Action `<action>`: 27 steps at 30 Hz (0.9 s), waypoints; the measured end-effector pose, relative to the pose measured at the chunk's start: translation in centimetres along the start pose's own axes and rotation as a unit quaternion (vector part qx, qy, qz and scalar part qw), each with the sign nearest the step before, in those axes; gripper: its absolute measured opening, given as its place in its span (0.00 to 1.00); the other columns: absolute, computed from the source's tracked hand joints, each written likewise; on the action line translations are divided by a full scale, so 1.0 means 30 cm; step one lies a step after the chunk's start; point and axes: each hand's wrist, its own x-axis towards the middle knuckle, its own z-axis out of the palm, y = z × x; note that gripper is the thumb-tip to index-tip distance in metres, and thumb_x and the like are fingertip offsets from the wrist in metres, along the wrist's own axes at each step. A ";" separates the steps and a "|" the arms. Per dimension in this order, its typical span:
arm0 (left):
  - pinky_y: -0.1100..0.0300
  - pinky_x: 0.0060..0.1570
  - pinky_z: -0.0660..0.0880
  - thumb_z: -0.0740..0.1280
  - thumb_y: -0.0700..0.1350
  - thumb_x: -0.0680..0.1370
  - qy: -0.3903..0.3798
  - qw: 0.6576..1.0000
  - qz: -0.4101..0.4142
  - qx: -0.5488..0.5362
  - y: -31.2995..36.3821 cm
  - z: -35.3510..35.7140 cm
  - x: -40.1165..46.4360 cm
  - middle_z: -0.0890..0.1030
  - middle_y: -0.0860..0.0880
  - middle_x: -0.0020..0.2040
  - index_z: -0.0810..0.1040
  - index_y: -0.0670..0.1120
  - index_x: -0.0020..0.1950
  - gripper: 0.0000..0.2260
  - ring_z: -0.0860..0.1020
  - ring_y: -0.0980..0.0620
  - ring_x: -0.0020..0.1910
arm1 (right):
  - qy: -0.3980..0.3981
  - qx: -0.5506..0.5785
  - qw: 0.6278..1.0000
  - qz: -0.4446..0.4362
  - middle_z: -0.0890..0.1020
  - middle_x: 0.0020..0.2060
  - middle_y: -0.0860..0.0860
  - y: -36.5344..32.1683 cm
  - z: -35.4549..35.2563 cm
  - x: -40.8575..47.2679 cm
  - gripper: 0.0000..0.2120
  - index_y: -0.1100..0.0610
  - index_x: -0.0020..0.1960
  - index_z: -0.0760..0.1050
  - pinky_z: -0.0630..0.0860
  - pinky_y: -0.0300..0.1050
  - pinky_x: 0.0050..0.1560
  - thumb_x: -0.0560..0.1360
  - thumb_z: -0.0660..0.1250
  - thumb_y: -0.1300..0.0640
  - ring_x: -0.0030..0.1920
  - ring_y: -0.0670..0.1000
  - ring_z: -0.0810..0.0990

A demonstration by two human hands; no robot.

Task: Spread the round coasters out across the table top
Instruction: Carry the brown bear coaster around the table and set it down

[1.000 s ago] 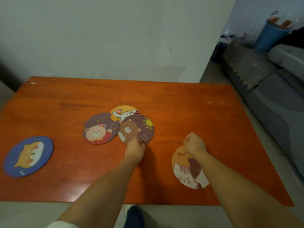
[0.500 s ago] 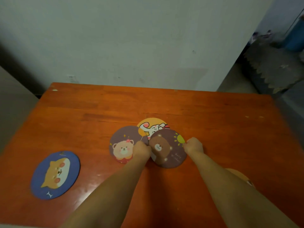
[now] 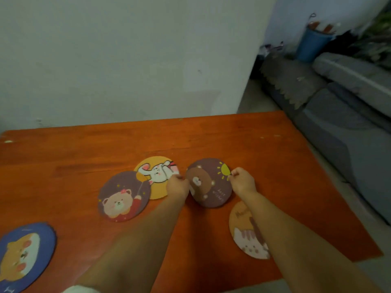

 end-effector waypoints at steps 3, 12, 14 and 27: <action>0.46 0.51 0.78 0.64 0.40 0.79 -0.028 0.999 0.020 0.004 0.055 0.159 -0.089 0.78 0.37 0.40 0.78 0.39 0.46 0.06 0.72 0.42 0.39 | 0.040 0.020 0.999 0.018 0.81 0.50 0.59 0.151 -0.167 0.001 0.05 0.55 0.43 0.69 0.67 0.43 0.42 0.78 0.63 0.58 0.45 0.57 0.76; 0.44 0.54 0.80 0.63 0.39 0.79 -0.091 0.994 0.061 0.004 0.162 0.835 -0.463 0.76 0.42 0.36 0.74 0.41 0.41 0.07 0.74 0.42 0.42 | 0.115 0.053 0.991 0.053 0.82 0.51 0.60 0.748 -0.713 -0.044 0.08 0.54 0.40 0.69 0.73 0.47 0.50 0.77 0.64 0.60 0.52 0.59 0.79; 0.47 0.51 0.79 0.63 0.39 0.79 -0.097 0.994 0.059 0.003 0.173 1.001 -0.549 0.75 0.45 0.33 0.74 0.42 0.37 0.10 0.74 0.43 0.41 | 0.128 0.064 0.988 0.059 0.82 0.52 0.63 0.875 -0.840 -0.058 0.09 0.54 0.39 0.69 0.74 0.50 0.54 0.76 0.65 0.62 0.54 0.61 0.80; 0.44 0.59 0.78 0.62 0.37 0.78 -0.141 0.986 0.089 0.007 0.417 1.688 -0.733 0.81 0.34 0.50 0.79 0.39 0.41 0.08 0.80 0.38 0.51 | 0.170 0.047 0.980 0.093 0.83 0.53 0.62 1.317 -1.385 0.156 0.09 0.64 0.53 0.78 0.73 0.47 0.55 0.75 0.66 0.60 0.56 0.60 0.79</action>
